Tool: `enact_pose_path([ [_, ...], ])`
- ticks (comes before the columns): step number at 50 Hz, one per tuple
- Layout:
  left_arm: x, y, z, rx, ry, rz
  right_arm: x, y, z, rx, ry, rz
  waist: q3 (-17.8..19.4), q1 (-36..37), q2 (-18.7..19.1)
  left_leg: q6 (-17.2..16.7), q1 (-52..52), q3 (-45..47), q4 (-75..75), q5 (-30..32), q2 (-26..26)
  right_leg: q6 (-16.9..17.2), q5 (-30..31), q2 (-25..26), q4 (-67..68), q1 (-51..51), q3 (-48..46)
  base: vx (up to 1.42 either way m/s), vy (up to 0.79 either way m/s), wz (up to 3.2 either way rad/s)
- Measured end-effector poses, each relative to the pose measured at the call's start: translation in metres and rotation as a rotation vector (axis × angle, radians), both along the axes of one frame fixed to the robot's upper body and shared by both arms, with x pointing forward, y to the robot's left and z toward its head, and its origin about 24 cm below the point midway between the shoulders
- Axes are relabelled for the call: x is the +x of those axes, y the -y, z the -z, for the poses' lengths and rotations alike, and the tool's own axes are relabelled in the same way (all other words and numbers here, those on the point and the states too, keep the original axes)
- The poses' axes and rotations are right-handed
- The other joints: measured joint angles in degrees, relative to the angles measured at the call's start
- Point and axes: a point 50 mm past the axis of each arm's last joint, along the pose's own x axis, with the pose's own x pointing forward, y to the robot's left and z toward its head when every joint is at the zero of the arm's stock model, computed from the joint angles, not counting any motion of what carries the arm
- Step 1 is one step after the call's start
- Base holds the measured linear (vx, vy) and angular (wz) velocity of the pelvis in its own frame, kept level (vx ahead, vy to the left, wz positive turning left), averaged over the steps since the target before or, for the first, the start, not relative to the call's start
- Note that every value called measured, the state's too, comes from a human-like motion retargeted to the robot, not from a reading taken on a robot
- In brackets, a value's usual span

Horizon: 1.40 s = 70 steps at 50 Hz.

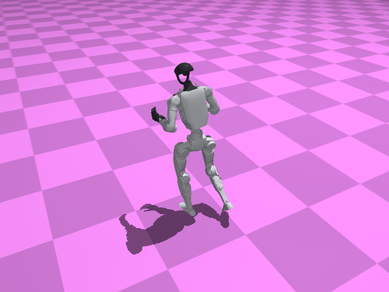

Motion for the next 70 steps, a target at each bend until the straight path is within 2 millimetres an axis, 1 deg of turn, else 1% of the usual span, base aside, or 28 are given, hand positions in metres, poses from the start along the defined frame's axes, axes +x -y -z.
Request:
enact_pose_path([
  [2,0.033,0.018,-0.016,0.076,0.054,0.097,0.006,0.011,0.036,-0.082,-0.148,0.089,2.1,-1.8,-2.1,0.5,-1.7,-0.5,9.8,-6.6,-1.0,-2.4,-5.7,-3.7,8.7,-4.6,-2.1,0.70,0.13,0.64],
  [5,0.056,0.054,-0.070,0.124,0.328,0.174,-0.016,0.038,0.066,-0.025,-0.281,0.185,2.3,-4.9,-1.7,-3.2,1.3,-2.1,10.3,-9.1,-0.9,-2.4,-10.0,-3.2,7.4,-8.8,-5.0,0.77,0.12,0.64],
  [7,0.052,0.067,-0.106,0.109,0.509,0.202,-0.039,0.058,0.061,0.037,-0.327,0.152,0.3,-9.4,0.5,-5.6,5.4,-3.6,4.6,-5.8,-0.4,0.3,-8.8,-1.0,-4.2,-8.4,-8.5,0.81,0.11,0.68],
  [10,0.037,0.072,-0.136,0.021,0.671,0.226,-0.060,0.075,0.053,0.042,-0.370,0.107,-3.8,-16.5,2.4,-7.7,10.3,-5.6,-3.4,2.8,-0.7,7.2,-1.9,2.5,-30.6,-5.2,-12.0,0.85,0.04,0.54],
  [12,0.024,0.075,-0.144,-0.239,0.683,0.394,-0.061,0.082,0.056,0.015,-0.411,0.118,-6.0,-19.1,1.3,-6.8,13.5,-6.9,-6.3,9.5,-2.9,12.8,2.4,3.8,-44.7,-2.4,-8.6,0.87,-0.05,0.16],
  [14,0.020,0.073,-0.148,-0.043,0.732,0.310,-0.062,0.089,0.062,-0.007,-0.426,0.182,-7.1,-18.2,-0.8,-4.3,13.9,-7.7,-2.7,14.3,-5.6,15.6,5.0,3.6,-49.9,-0.6,-4.2,0.84,-0.07,-0.32],
  [16,0.012,0.070,-0.143,-0.009,0.709,0.349,-0.056,0.089,0.070,-0.034,-0.435,0.227,-7.2,-15.8,-2.5,-2.3,10.0,-7.6,10.0,14.6,-7.5,14.8,5.5,2.8,-49.7,1.4,-1.7,0.77,-0.04,-0.67],
  [18,0.007,0.061,-0.131,0.017,0.647,0.349,-0.043,0.084,0.071,-0.017,-0.414,0.247,-5.8,-13.2,-1.6,-2.3,3.3,-7.0,27.9,10.9,-6.7,10.7,0.6,3.3,-45.9,3.0,-0.5,0.72,0.01,-0.87],
  [20,0.005,0.047,-0.112,-0.002,0.543,0.298,-0.023,0.073,0.058,0.027,-0.338,0.231,-2.6,-10.2,1.0,-3.0,-2.0,-6.7,42.9,5.6,-3.8,4.6,-7.7,5.5,-37.9,3.2,1.2,0.71,0.06,-1.12],
  [22,0.003,0.030,-0.083,-0.098,0.383,0.228,0.002,0.053,0.025,0.032,-0.182,0.172,0.0,-7.3,2.7,-2.1,-6.1,-5.7,50.3,0.8,-0.8,2.2,-13.6,7.1,-29.0,1.7,3.4,0.73,0.10,-1.21],
  [24,-0.007,0.016,-0.053,-0.212,0.232,0.177,0.014,0.032,-0.014,0.035,-0.008,0.091,-0.3,-4.5,2.4,-1.1,-9.1,-3.8,49.8,-3.0,1.1,4.6,-15.3,6.7,-26.0,1.8,5.1,0.79,0.13,-0.89],
  [26,-0.023,0.007,-0.034,-0.282,0.142,0.155,0.009,0.017,-0.043,0.080,0.121,0.002,-2.6,-1.2,1.1,-0.2,-10.1,-2.1,41.4,-5.5,1.7,8.2,-13.3,5.4,-28.6,3.8,6.2,0.86,0.16,-0.49],
  [30,-0.045,-0.003,-0.026,-0.268,0.069,0.178,-0.015,0.004,-0.063,0.198,0.212,-0.132,-6.3,6.3,-1.1,-1.6,-4.3,-1.1,6.1,-0.7,-0.3,12.8,-3.4,3.8,-34.3,8.7,8.3,0.89,0.22,-0.24],
  [34,-0.042,-0.002,-0.021,-0.199,0.020,0.192,-0.021,-0.006,-0.043,0.172,0.099,-0.221,-6.2,6.1,0.8,-4.2,0.9,-3.7,-8.6,7.0,0.1,9.2,2.9,6.8,-23.1,8.0,9.3,0.81,0.28,0.30],
  [38,0.000,0.020,-0.026,-0.046,0.090,0.208,-0.006,-0.012,0.009,0.050,-0.111,-0.122,-2.4,2.1,-2.2,-1.2,0.2,-5.5,4.2,-3.9,-2.3,3.4,-5.5,2.8,1.7,-2.4,5.4,0.73,0.19,0.72],
  [41,0.032,0.041,-0.052,0.104,0.232,0.209,-0.011,0.006,0.048,0.048,-0.266,0.020,-1.7,-1.6,-3.2,-2.4,3.1,-6.7,6.0,-7.5,-3.0,1.3,-9.8,1.1,5.0,-7.6,3.0,0.79,0.13,0.59],
  [43,0.037,0.054,-0.074,0.079,0.342,0.232,-0.030,0.026,0.050,0.160,-0.331,0.015,-3.1,-4.8,-1.5,-4.3,6.8,-7.4,2.9,-6.1,-2.1,3.0,-9.4,3.7,-2.6,-8.3,3.1,0.86,0.12,0.43],
  [45,0.030,0.062,-0.087,-0.089,0.402,0.286,-0.048,0.041,0.043,0.269,-0.386,-0.063,-5.5,-8.8,1.5,-5.9,10.6,-7.6,-1.0,-2.8,-0.4,6.8,-6.6,7.0,-16.7,-7.1,4.0,0.91,0.12,0.05],
  [48,0.014,0.069,-0.088,-0.328,0.407,0.374,-0.048,0.051,0.048,0.261,-0.459,-0.105,-8.9,-12.9,3.9,-7.2,16.0,-6.8,-5.5,4.2,-0.4,13.7,-0.3,7.6,-39.1,-4.8,4.4,0.95,0.07,-0.56],
  [50,0.005,0.070,-0.086,-0.357,0.400,0.406,-0.036,0.059,0.057,0.142,-0.460,-0.030,-9.8,-14.0,4.8,-8.2,19.2,-5.7,-5.3,8.4,-0.5,16.2,5.0,8.6,-49.3,-3.4,5.5,0.95,-0.08,-1.00],
  [54,-0.007,0.053,-0.084,-0.039,0.434,0.363,-0.001,0.064,0.064,-0.093,-0.386,0.099,-7.4,-16.0,5.6,-6.3,15.8,-2.3,15.5,9.8,-1.4,15.4,11.2,8.8,-52.9,-0.5,11.9,0.79,0.10,-0.80],
  [55,-0.007,0.044,-0.080,0.057,0.423,0.316,0.007,0.062,0.063,-0.089,-0.378,0.097,-6.6,-16.7,5.7,-5.0,12.8,-1.0,23.2,9.7,-1.9,14.2,9.4,7.6,-50.5,-0.6,13.0,0.63,0.33,-0.62],
  [57,0.004,0.018,-0.058,0.144,0.303,0.165,0.029,0.054,0.055,0.059,-0.358,0.092,-3.6,-16.8,7.7,-7.1,4.6,1.1,43.1,5.1,3.6,8.1,-2.1,11.3,-32.1,-6.9,11.7,0.62,0.22,-0.71],
  [60,0.012,-0.020,-0.018,0.055,0.091,-0.028,0.059,0.033,0.042,0.120,-0.311,0.127,2.7,-16.4,7.4,-3.8,-2.8,1.0,59.7,-4.3,7.2,1.0,-12.4,12.7,-17.7,-8.4,11.3,0.62,0.17,-0.16],
  [62,0.005,-0.035,-0.010,0.039,0.050,-0.090,0.065,0.028,0.023,0.103,-0.218,0.149,5.2,-14.9,6.1,-3.1,-6.6,-0.8,62.1,-7.5,8.5,-0.2,-15.1,12.1,-17.4,-4.6,10.0,0.71,0.14,0.57],
  [65,-0.010,-0.043,-0.013,0.059,0.047,-0.088,0.051,0.031,0.008,0.291,-0.181,0.080,4.3,-8.8,1.9,-4.5,-11.4,-1.7,55.7,-9.4,9.8,3.1,-13.7,9.5,-23.9,2.4,7.1,0.81,0.09,0.84],
  [67,-0.014,-0.044,-0.016,0.102,0.046,-0.059,0.036,0.032,0.011,0.444,-0.220,0.015,2.1,-4.2,-2.5,-5.6,-12.7,-0.5,44.6,-8.2,10.4,6.6,-9.0,7.5,-31.6,7.6,4.0,0.87,0.05,1.15],
  [70,-0.011,-0.045,-0.023,0.175,0.059,-0.029,0.020,0.027,0.019,0.458,-0.261,-0.037,-0.2,-0.4,-9.4,-6.4,-12.2,3.1,22.6,-5.2,11.4,10.1,-0.2,6.2,-40.4,13.6,-1.0,0.87,0.04,1.56],
])
